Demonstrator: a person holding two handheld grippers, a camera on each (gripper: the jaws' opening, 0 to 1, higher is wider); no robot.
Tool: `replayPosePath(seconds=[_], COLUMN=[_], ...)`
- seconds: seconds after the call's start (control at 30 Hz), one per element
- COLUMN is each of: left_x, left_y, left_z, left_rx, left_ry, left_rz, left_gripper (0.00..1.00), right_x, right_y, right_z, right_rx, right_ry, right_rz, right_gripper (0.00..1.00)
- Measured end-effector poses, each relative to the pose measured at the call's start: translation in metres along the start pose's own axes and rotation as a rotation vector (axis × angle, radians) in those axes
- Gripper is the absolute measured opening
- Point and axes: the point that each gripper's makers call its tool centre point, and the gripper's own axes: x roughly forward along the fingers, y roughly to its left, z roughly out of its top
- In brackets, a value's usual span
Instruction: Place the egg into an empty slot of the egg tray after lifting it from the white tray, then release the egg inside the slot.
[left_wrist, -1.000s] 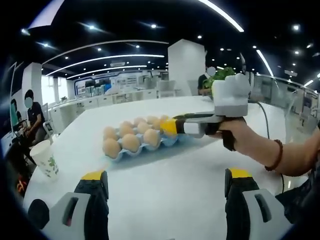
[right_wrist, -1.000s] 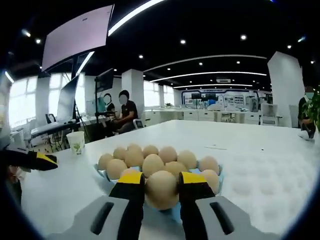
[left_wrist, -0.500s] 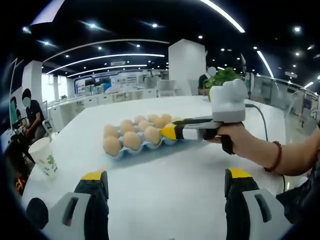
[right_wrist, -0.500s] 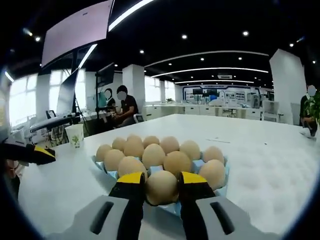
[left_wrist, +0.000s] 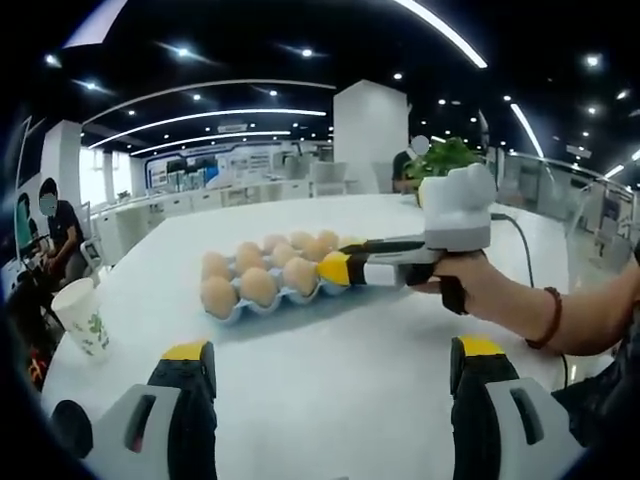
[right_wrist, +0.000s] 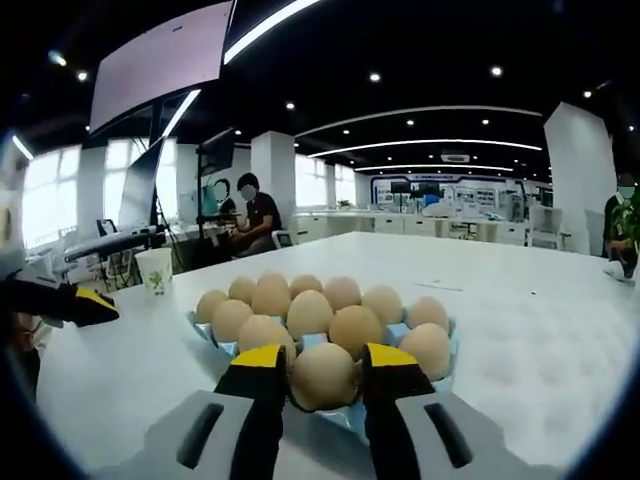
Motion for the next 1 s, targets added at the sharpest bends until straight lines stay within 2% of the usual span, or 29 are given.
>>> replayPosePath(seconds=[0.33, 0.47, 0.67, 1.0], left_x=[0.002, 0.003, 0.002, 0.003], left_y=[-0.001, -0.002, -0.002, -0.004], left_z=[0.001, 0.001, 0.003, 0.003], left_rx=[0.006, 0.005, 0.001, 0.003], left_ry=[0.011, 0.011, 0.005, 0.004], left_rz=[-0.002, -0.003, -0.003, -0.006], left_gripper=[1.0, 1.0, 1.0, 1.0], right_x=[-0.009, -0.011, -0.014, -0.023], right_y=[-0.004, -0.006, -0.008, -0.022], right_z=[0.018, 0.016, 0.016, 0.008], right_rx=[0.0, 0.006, -0.009, -0.022], right_ry=[-0.028, -0.004, -0.004, 0.018], right_rz=[-0.002, -0.002, -0.011, -0.045], right_gripper=[0.58, 0.74, 0.87, 0.94])
